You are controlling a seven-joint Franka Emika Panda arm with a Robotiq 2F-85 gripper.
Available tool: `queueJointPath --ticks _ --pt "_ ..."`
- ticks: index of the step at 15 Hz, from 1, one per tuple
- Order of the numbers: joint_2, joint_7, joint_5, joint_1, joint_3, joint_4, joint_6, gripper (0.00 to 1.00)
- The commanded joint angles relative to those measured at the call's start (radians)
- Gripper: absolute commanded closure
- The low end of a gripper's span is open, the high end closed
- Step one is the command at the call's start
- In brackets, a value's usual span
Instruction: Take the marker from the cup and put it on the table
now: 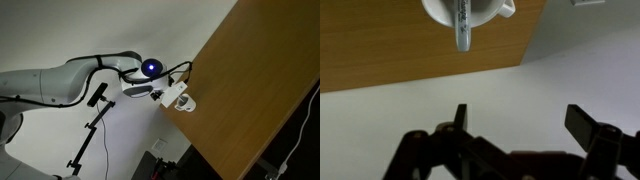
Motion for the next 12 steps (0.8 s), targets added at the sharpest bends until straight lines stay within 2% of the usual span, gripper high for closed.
queueJointPath --ticks 1,3,5,12 --pt "0.002 0.002 -0.002 0.003 -0.002 0.002 -0.002 0.00" --pt "0.002 0.002 -0.002 0.003 -0.002 0.003 -0.002 0.00" --pt "0.017 0.027 0.013 0.023 0.004 0.005 0.073 0.00" --pt "0.094 -0.007 0.101 0.071 0.061 0.007 0.309 0.00"
